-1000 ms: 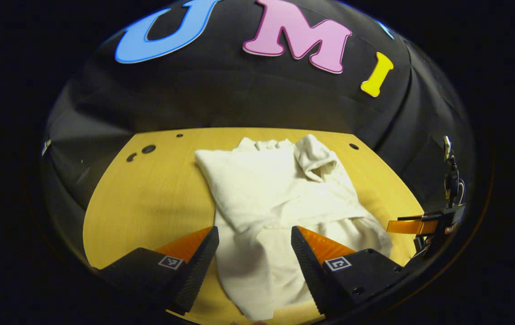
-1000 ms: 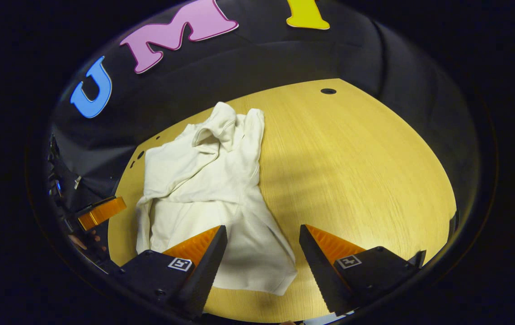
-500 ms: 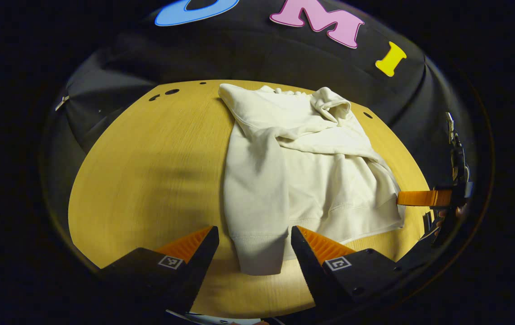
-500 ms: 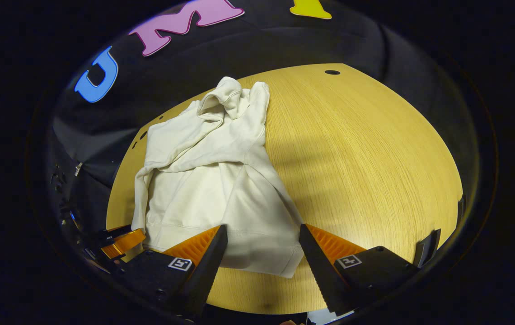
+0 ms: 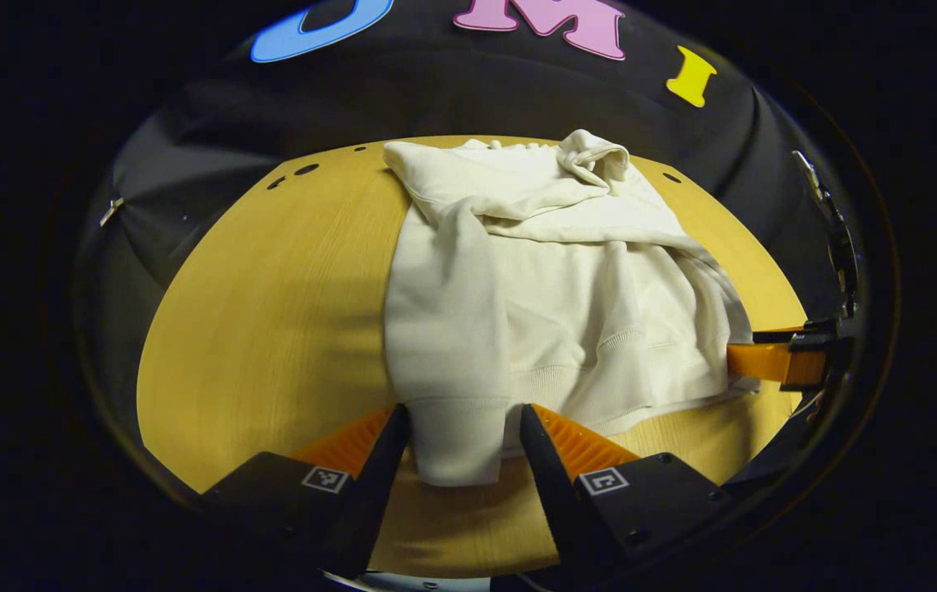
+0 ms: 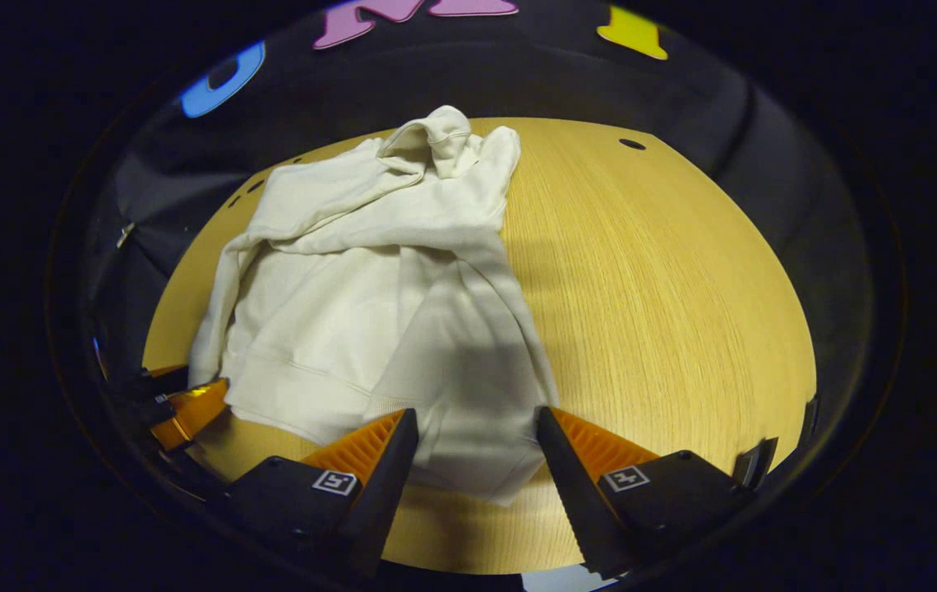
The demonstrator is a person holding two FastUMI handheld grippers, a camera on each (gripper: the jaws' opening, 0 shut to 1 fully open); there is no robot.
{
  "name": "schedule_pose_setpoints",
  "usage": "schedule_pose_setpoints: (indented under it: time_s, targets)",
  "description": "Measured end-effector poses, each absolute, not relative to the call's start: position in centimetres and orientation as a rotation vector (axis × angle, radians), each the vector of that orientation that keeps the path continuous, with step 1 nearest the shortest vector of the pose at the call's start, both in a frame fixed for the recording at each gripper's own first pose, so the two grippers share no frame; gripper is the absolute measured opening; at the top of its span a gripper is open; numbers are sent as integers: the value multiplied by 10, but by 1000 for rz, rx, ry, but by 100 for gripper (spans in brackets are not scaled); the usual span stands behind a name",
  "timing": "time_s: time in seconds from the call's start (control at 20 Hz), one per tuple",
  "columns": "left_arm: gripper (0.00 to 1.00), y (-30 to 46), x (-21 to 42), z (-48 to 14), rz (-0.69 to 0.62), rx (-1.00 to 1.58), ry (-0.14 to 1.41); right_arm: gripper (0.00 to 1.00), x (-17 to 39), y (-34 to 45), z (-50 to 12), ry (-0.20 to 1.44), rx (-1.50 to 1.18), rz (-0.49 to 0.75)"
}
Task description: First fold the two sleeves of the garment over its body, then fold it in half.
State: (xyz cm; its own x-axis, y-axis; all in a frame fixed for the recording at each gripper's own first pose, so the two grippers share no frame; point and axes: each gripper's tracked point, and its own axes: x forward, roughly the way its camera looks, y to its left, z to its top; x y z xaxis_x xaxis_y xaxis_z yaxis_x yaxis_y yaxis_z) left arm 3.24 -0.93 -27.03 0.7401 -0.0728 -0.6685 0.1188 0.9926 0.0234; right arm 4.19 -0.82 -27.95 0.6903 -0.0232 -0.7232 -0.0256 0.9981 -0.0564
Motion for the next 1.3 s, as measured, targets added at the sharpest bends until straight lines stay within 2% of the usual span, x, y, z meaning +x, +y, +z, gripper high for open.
schedule_pose_setpoints:
  time_s: [0.05, 0.1, 0.2, 0.25, 0.3, 0.35, 0.4, 0.55, 1.0, 1.3]
  targets:
    - [79, -12, 32, -271, -119, 72, 724, 85, 42, -3, -278, 810, -66, 15]
    - [76, -16, 32, -271, -132, 78, 720, 75, 43, 2, -281, 808, -64, 18]
    - [48, -24, 34, -270, -145, 76, 708, 44, 44, 8, -281, 812, -64, 50]
    - [36, -27, 34, -270, -145, 70, 705, 40, 43, 12, -282, 820, -65, 74]
    - [22, -27, 32, -269, -137, 69, 707, 25, 44, 13, -282, 818, -62, 81]
    - [20, -27, 33, -268, -136, 65, 706, 25, 44, 12, -280, 816, -50, 85]
    - [16, -28, 34, -268, -138, 56, 708, 14, 44, 14, -282, 822, -48, 98]
    - [7, -27, 36, -266, -150, 12, 731, 10, 45, 14, -280, 838, -16, 118]
    - [7, -20, 44, -210, -162, -109, 705, 10, 60, 33, -231, 778, 67, 177]
    - [6, -21, 95, -126, -192, -153, 602, 10, 124, 55, -159, 663, 108, 229]
